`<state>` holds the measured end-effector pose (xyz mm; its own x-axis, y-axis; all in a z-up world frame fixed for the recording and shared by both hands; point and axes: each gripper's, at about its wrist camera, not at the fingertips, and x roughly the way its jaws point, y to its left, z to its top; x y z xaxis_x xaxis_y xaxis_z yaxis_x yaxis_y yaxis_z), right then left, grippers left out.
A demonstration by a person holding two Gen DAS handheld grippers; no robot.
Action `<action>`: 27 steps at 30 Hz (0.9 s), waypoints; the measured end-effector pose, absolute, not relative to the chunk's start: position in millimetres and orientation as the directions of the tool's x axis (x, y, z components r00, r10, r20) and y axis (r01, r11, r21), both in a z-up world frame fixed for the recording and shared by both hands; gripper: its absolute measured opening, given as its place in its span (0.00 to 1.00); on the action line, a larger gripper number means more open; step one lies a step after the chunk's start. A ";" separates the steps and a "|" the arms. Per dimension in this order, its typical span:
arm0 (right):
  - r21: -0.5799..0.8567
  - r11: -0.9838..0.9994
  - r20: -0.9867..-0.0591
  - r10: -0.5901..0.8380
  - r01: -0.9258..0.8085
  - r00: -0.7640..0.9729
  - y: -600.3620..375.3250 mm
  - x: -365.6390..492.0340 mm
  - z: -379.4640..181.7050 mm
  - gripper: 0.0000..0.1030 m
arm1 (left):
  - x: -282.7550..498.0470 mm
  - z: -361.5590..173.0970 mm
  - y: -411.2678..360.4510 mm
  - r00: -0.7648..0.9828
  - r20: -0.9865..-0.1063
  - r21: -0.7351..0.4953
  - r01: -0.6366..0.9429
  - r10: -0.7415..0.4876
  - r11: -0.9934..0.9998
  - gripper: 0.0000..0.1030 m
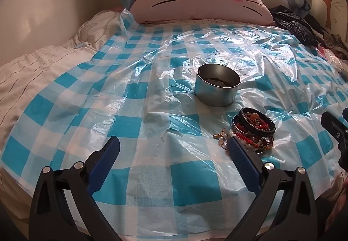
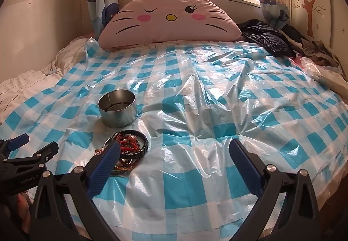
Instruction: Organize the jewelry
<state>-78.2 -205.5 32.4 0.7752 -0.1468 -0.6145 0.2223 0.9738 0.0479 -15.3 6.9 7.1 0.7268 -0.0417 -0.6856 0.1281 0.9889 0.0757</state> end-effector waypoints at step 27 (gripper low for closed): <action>0.154 0.988 -0.673 0.089 0.021 0.734 -199.5 -57.8 19.9 0.93 | -15.5 6.8 6.3 0.727 -0.685 0.077 0.129 -0.041 0.989 0.93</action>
<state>-57.8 -199.5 19.9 0.7344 0.0887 -0.6728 0.0215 0.9879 0.1537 -15.5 6.3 6.8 0.7275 -0.0414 -0.6849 0.1292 0.9886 0.0775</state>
